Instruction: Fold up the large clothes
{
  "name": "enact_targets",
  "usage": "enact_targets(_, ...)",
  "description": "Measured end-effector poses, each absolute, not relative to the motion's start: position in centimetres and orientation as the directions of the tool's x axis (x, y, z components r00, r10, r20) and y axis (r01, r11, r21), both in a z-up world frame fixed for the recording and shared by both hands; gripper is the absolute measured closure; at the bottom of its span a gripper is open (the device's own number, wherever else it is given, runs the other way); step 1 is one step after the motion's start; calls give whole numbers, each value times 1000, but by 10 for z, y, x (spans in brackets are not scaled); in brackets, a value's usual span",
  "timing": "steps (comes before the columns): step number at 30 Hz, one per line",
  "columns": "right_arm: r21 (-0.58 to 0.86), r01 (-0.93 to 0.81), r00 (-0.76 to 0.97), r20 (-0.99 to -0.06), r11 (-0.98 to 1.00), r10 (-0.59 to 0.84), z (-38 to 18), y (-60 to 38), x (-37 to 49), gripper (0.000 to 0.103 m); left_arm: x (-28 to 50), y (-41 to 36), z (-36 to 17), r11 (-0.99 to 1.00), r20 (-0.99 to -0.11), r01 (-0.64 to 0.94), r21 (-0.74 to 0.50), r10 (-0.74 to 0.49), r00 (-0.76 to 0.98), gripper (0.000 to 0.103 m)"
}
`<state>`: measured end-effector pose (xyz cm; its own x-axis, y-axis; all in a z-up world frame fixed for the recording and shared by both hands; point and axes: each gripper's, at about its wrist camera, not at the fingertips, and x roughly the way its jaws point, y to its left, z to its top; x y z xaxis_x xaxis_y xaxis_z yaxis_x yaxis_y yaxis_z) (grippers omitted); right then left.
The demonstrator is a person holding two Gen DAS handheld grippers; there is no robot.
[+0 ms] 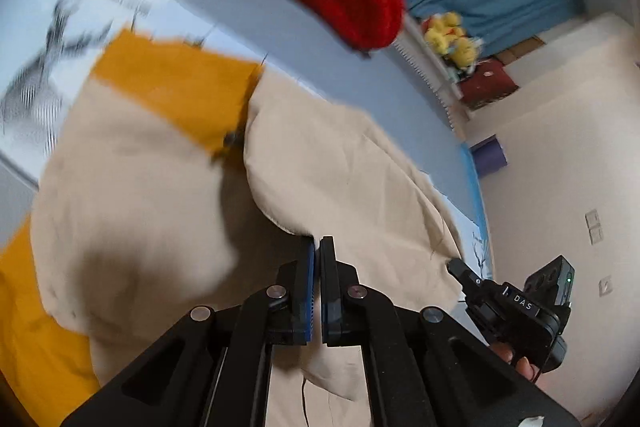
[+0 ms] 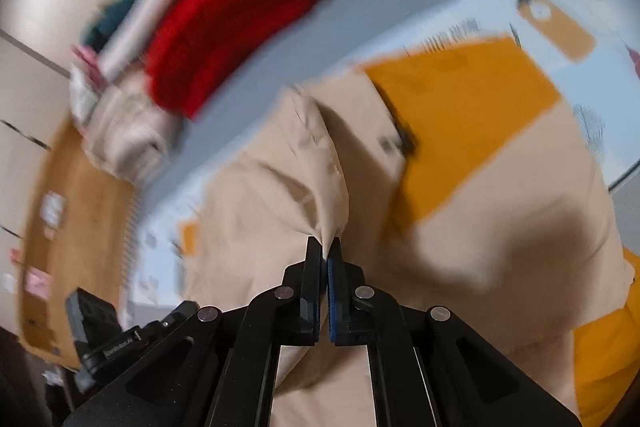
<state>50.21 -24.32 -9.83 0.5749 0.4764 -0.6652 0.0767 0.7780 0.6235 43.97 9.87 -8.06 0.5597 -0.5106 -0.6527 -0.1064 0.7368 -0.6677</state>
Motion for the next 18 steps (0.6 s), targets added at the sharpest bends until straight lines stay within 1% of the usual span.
enact_targets(1,626,73,595,-652,776,470,-94,-245,498,100,440,97,-85,754,-680,-119,-646,-498,539,103)
enact_targets(2,620,89,594,-661,779,458,-96,-247,496,100,442,96,-98,776,-733,-161,-610,-476,485,102)
enact_targets(4,570,151,517,-742,807,428,-118,-247,499,100,442,96,-129,800,-819,-252,-544,-441,368,102)
enact_targets(5,538,195,439,-796,820,417,-139,-247,502,100,440,97,-145,810,-853,-296,-507,-420,310,100)
enact_targets(7,523,267,334,-838,809,432,-173,-248,505,99,439,97,-151,825,-879,-319,-466,-390,275,96)
enact_targets(8,514,288,306,-849,808,431,-182,-248,505,99,438,96,-143,843,-888,-309,-441,-359,289,96)
enact_targets(9,500,282,304,-856,819,418,-183,-246,506,94,438,95,-132,860,-892,-295,-417,-324,315,95)
enact_targets(10,485,267,309,-862,833,402,-179,-244,507,92,439,93,-118,881,-890,-270,-388,-282,359,93)
enact_targets(11,457,244,326,-869,855,371,-171,-242,507,90,438,90,-106,897,-878,-238,-374,-259,403,88)
enact_targets(12,436,228,349,-872,871,344,-163,-241,507,90,436,84,-92,907,-853,-185,-380,-266,449,85)
enact_targets(13,412,214,373,-872,886,315,-155,-240,507,90,436,80,-89,905,-837,-145,-399,-296,460,85)
enact_targets(14,396,205,385,-873,895,298,-150,-240,508,90,435,71,-88,895,-819,-89,-436,-355,450,85)
enact_targets(15,376,198,394,-876,905,278,-145,-239,509,90,434,56,-93,870,-801,-19,-493,-446,400,85)
enact_targets(16,362,201,402,-878,910,261,-143,-240,508,90,435,45,-99,854,-797,15,-520,-491,352,82)
enact_targets(17,356,207,406,-879,911,251,-140,-241,507,90,435,31,-109,842,-800,44,-538,-526,288,81)
enact_targets(18,355,212,408,-879,910,248,-139,-241,507,90,430,13,-127,858,-837,63,-510,-512,195,81)
